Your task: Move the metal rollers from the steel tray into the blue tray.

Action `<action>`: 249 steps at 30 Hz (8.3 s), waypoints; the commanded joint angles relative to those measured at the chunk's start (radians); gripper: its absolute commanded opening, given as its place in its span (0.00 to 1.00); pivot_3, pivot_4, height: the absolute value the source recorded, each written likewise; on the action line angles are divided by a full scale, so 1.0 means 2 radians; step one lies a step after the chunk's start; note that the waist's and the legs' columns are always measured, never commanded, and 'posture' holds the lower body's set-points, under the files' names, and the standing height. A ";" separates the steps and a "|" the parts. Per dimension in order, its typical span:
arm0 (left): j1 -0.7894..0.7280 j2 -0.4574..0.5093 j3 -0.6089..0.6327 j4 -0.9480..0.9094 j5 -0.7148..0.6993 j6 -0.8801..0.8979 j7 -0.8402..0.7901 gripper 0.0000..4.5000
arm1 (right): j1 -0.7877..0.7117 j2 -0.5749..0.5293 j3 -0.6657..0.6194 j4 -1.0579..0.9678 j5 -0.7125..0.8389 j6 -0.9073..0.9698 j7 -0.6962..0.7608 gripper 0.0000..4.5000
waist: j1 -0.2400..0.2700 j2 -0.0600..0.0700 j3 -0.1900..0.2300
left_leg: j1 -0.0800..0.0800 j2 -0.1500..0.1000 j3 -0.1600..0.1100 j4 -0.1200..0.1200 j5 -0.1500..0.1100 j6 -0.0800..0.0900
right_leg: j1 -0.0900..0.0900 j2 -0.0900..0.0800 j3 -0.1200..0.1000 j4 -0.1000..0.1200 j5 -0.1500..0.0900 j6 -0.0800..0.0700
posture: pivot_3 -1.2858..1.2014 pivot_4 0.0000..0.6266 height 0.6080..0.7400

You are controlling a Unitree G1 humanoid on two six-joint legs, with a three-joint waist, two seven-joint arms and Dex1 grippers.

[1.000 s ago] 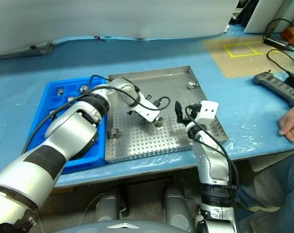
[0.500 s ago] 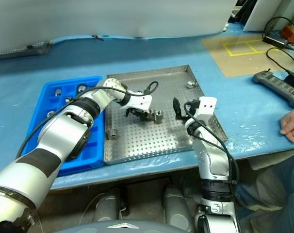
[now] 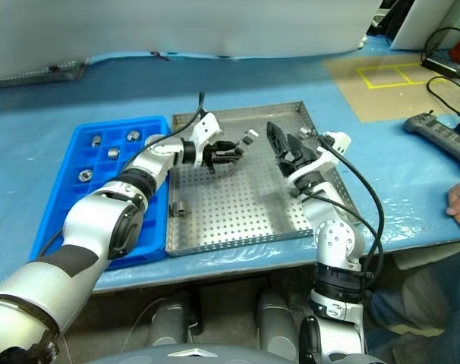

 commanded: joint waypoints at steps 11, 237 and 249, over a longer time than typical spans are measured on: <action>0.015 -0.043 0.041 -0.066 -0.091 0.062 -0.059 0.29 | -0.039 -0.007 0.020 0.031 0.002 0.019 0.012 1.00 | 0.004 0.000 0.000 | -0.001 0.000 0.000 -0.002 0.000 0.000 | -0.001 0.000 0.000 -0.001 0.000 0.000 | 0.39 0.24 1.00; -0.035 0.105 0.330 -0.082 -0.454 0.282 0.151 0.31 | 0.021 -0.245 0.196 -0.028 -0.052 0.203 0.164 0.26 | 0.027 0.001 0.003 | -0.002 0.000 -0.001 0.000 0.003 -0.004 | -0.002 0.000 -0.001 0.001 0.001 0.003 | 0.41 0.24 1.00; -0.027 0.099 0.331 -0.084 -0.441 0.278 0.151 0.31 | 0.024 -0.203 0.170 -0.039 -0.038 0.207 0.186 0.77 | 0.026 0.001 0.002 | -0.001 0.000 -0.001 0.001 0.002 -0.003 | 0.000 0.000 -0.001 0.001 0.001 0.003 | 0.42 0.24 1.00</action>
